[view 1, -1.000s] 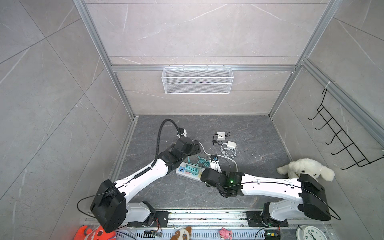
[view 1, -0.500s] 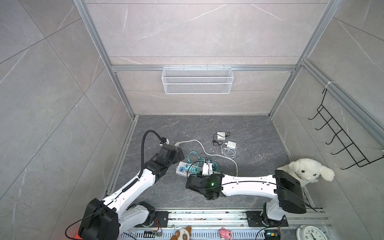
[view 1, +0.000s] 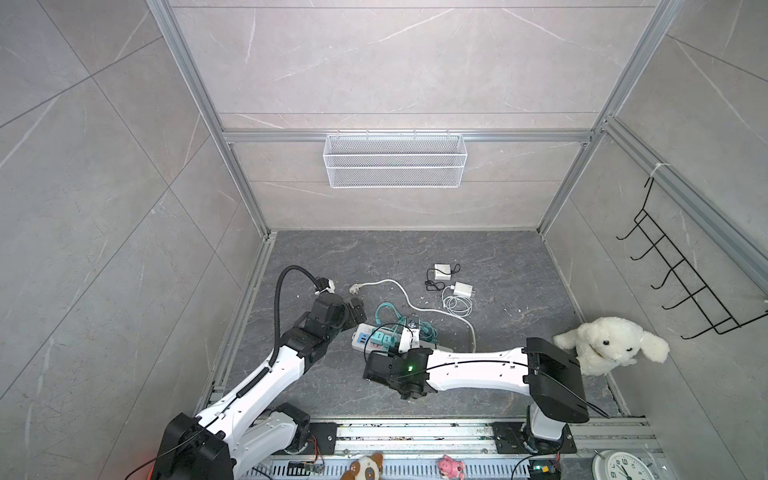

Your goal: Insert the plug

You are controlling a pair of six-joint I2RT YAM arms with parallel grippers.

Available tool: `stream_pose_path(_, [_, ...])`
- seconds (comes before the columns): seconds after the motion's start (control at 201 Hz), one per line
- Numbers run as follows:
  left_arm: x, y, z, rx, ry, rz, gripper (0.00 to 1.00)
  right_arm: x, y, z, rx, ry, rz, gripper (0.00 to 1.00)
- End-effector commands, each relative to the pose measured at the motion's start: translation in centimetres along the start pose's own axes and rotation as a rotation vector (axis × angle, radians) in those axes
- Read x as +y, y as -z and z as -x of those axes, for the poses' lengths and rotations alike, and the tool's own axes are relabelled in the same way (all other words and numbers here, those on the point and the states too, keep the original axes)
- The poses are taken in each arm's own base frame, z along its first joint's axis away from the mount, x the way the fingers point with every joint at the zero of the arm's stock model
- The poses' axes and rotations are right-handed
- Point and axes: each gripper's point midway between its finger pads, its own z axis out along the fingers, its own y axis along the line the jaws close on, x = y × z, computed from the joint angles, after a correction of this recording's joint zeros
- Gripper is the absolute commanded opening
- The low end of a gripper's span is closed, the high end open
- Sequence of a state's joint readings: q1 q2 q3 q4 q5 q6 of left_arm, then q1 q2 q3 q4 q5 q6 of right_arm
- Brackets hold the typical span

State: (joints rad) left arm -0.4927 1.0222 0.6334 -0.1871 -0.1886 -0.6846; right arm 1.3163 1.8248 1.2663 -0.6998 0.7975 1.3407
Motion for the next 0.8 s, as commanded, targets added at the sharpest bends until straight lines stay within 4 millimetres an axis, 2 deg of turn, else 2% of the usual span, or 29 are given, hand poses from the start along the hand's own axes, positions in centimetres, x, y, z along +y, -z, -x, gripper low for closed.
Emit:
stream_pose_path(0.0, [0.1, 0.8, 0.8, -0.041, 0.01, -0.004, 1.0, 0.4, -0.1, 1.0, -0.047, -0.016, -0.021, 0.07])
stream_pose_path(0.244, [1.2, 1.8, 1.0, -0.071, 0.011, 0.031, 1.0, 0.1, -1.1, 1.5, -0.052, -0.028, -0.043, 0.07])
stream_pose_path(0.403, [1.3, 1.8, 1.1, -0.078, 0.007, 0.028, 1.0, -0.2, -2.5, 1.0, -0.037, -0.034, -0.055, 0.06])
stream_pose_path(0.791, [1.1, 1.4, 1.1, -0.072, -0.007, 0.024, 1.0, -0.4, -3.0, 0.3, -0.026, -0.035, -0.083, 0.05])
